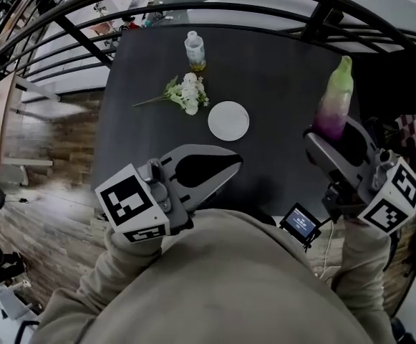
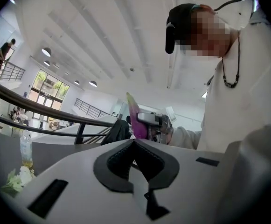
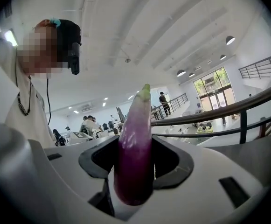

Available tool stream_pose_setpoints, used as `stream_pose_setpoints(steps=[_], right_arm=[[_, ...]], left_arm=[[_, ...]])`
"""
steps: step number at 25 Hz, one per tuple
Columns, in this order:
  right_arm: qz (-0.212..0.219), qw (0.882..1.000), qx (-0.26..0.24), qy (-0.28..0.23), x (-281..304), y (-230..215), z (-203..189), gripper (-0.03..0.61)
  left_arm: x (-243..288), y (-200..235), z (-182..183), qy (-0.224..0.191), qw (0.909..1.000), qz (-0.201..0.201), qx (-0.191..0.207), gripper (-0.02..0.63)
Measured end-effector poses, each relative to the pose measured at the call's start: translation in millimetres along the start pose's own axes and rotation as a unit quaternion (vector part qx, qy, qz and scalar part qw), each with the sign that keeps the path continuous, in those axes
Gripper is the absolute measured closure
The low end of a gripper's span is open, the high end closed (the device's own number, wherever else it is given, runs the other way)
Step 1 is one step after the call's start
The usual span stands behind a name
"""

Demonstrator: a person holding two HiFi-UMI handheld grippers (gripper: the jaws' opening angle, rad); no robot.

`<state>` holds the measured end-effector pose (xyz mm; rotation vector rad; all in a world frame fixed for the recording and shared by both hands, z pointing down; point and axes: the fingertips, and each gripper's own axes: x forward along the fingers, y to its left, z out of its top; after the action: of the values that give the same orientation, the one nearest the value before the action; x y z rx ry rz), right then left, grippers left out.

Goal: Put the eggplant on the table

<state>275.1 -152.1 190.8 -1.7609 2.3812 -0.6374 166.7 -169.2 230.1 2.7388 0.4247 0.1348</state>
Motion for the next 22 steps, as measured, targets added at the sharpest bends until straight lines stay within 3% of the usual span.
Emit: stream_pose_setpoints(steps=[6,15,22], right_arm=[[0.021,1.000,0.002,0.000,2.2,-1.3,-2.7,0.356],[0.044,0.999,0.002,0.019,19.2,-4.8,-11.6,0.356],[0.071,0.997,-0.006,0.038,41.2,6.8,-13.1,0.356]], left_arm=[[7.0,-17.1,-2.2,0.018,0.9992,0.013,0.035,0.609],[-9.7,-7.6,0.6,-0.032,0.9987,0.035,-0.016,0.609],[-39.3,2.1,4.3,-0.061,0.9945,0.076,-0.038,0.609]])
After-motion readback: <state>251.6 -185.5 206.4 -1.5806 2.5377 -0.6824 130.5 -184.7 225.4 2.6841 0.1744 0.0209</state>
